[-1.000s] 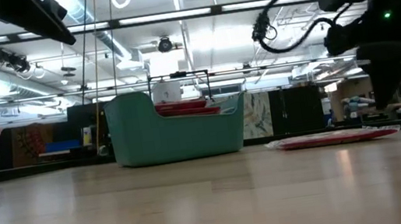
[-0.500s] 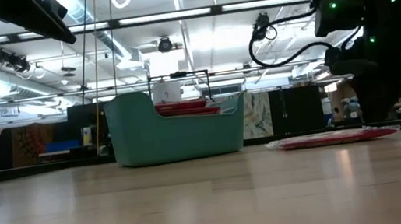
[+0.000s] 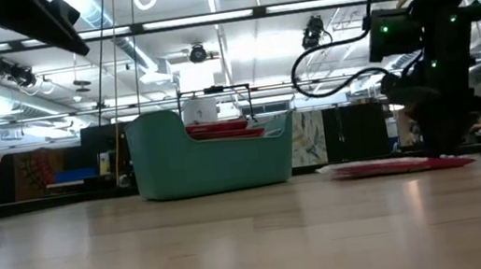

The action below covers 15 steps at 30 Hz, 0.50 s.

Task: Sort popcorn bags into baskets
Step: Put the red popcorn bag into the green bin

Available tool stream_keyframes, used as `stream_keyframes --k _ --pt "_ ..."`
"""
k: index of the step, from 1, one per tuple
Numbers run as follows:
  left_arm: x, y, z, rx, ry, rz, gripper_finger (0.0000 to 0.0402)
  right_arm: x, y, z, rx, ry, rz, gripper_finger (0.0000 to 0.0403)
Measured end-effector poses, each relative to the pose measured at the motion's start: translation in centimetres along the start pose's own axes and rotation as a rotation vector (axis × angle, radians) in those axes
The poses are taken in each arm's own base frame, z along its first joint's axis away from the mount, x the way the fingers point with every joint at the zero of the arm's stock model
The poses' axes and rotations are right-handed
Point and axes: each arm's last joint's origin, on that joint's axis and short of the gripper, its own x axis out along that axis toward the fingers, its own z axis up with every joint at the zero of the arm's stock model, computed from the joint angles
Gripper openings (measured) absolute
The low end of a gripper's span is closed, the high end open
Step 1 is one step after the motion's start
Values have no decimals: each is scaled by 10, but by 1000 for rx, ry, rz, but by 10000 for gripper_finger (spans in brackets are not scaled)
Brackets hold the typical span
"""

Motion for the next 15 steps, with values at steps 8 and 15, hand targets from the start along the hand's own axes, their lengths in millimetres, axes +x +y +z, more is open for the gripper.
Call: stream_keyframes --k 8,15 --pt "0 0 -1 -1 6 1 141 13 5 3 -51 43 2 156" --pt "0 0 -1 1 9 1 141 14 6 4 -82 26 14 59"
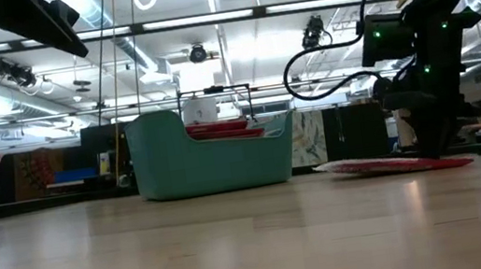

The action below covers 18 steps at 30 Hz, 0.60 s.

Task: Sort popcorn bags into baskets
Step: Put the red popcorn bag into the green bin

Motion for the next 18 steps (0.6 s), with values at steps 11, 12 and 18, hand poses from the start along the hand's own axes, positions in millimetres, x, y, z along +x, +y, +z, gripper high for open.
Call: stream_keyframes --k 11,12,18 --pt "0 0 0 -7 0 0 141 -18 8 4 -105 -53 43 5" --pt "0 0 0 -7 0 0 141 -25 14 7 -121 -86 70 5" --pt "0 0 0 -8 -1 0 141 -67 47 15 -268 -263 157 3"
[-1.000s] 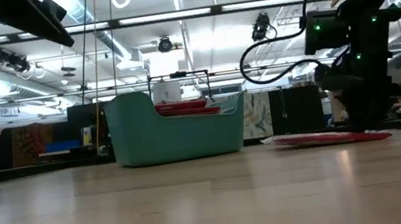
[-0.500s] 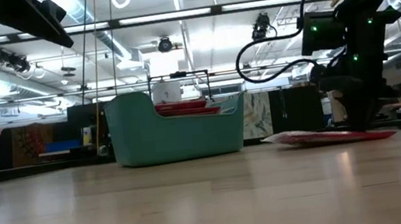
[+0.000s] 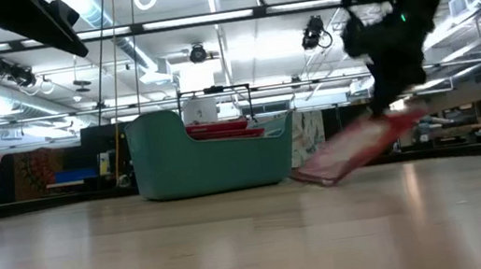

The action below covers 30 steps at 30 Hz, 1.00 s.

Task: Sort popcorn bags into baskets
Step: Put the red popcorn bag into the green bin

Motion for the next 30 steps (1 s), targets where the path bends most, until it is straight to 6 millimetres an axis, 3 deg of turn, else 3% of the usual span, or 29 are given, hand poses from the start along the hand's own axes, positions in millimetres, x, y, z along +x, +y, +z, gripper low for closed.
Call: stream_keyframes --k 15,24,30 --pt "0 0 1 -6 -14 -2 141 -60 100 66 -295 -377 264 2" --pt "-2 1 1 0 5 7 141 -74 141 125 -470 -522 299 1" --pt "-22 8 11 -38 -18 11 141 -65 151 167 -527 -588 308 1"
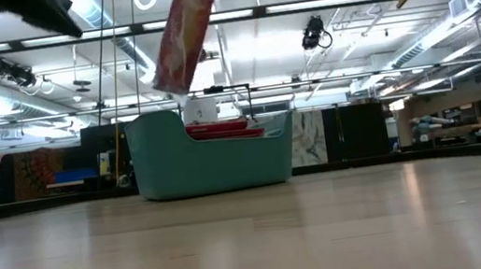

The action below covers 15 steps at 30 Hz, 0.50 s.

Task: Sort popcorn bags into baskets
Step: Put the red popcorn bag into the green bin

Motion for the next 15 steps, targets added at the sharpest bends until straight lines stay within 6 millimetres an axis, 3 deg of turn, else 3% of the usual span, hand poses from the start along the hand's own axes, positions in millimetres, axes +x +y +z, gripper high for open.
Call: stream_keyframes --k 9,15 --pt "-23 10 2 -41 -94 -26 141 50 -38 18 -4 -75 79 2" --pt "-34 16 -1 -62 -128 -35 141 61 -58 28 -22 -161 150 2"
